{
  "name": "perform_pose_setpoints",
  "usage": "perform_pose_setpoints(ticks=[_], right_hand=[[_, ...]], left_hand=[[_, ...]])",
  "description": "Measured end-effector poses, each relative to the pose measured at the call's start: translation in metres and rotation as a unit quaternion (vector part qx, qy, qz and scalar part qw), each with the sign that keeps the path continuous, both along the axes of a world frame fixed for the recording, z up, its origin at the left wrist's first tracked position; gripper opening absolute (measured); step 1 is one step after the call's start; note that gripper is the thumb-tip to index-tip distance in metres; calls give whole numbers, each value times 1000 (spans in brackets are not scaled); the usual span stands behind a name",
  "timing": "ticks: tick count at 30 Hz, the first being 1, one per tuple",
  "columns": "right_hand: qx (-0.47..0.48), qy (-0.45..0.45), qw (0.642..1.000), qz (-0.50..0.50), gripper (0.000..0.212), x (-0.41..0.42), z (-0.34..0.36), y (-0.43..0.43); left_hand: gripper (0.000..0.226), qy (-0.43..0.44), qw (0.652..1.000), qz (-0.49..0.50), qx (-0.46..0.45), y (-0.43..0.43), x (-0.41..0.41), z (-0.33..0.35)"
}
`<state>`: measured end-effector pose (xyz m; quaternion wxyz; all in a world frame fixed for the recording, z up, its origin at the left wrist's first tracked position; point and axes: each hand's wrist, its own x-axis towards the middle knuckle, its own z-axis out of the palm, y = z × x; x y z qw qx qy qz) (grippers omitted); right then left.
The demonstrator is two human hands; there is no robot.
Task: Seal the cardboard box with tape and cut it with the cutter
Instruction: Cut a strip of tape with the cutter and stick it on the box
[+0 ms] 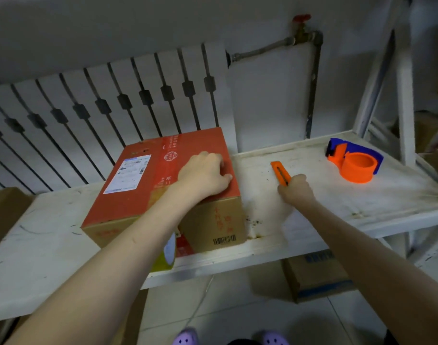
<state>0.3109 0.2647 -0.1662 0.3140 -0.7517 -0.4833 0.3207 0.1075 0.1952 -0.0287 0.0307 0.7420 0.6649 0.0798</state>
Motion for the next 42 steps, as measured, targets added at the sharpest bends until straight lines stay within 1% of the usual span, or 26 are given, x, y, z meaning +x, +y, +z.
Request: perform_pose_setpoints(ticks=[1,2,3,5,7,8,9,10,12,14,16,17,19,23,27,35,42], right_hand=[[28,91,995,-5,28,-3,7,-5],[67,161,985,-2,28,-5,17,-12],[108,194,975,13,28,-6,29,-20],[184,226,955,55,22,-12,55,-38],[234,270,929,97,10,-20,86,-60],[245,288,917,127,8,-26,100,-72],[243,302,907,166,9,-33,113,-83],[233,312,896,212,11,-41,123,-96],[206,321,876,296,14,-59,136,-117],[183,340,856,345,15,-76,143,-134],[161,371,839,364,15,-87,147,-145],[151,381,834,369,16,-91,148,-149],[148,370,834,381,18,-97,147,-156],[195,293,851,389,16,-115,139,-165],[204,269,864,373,21,-124,135,-168],[198,258,878,352,24,-138,125,-169],[179,281,881,335,30,-143,120,-167]], left_hand=[[40,-10,1000,0,-1,-2,-1,1],[41,-25,1000,-1,0,-4,-2,3],[41,-44,999,2,2,-8,-3,6],[37,-91,996,12,18,-17,-5,13],[29,-165,985,15,41,-27,-8,21],[26,-218,975,12,47,-32,-8,26],[25,-286,957,7,42,-37,-8,30],[26,-366,930,3,24,-43,-8,34],[28,-500,866,0,-8,-55,-7,41],[30,-576,818,5,-6,-68,-9,46],[27,-623,781,38,7,-80,-16,49],[25,-636,770,55,11,-86,-20,50],[22,-648,758,71,11,-95,-29,50],[20,-658,748,84,-15,-106,-45,48],[21,-642,762,82,-23,-110,-58,43],[21,-627,776,64,-37,-114,-76,34],[18,-606,792,63,-42,-113,-83,33]])
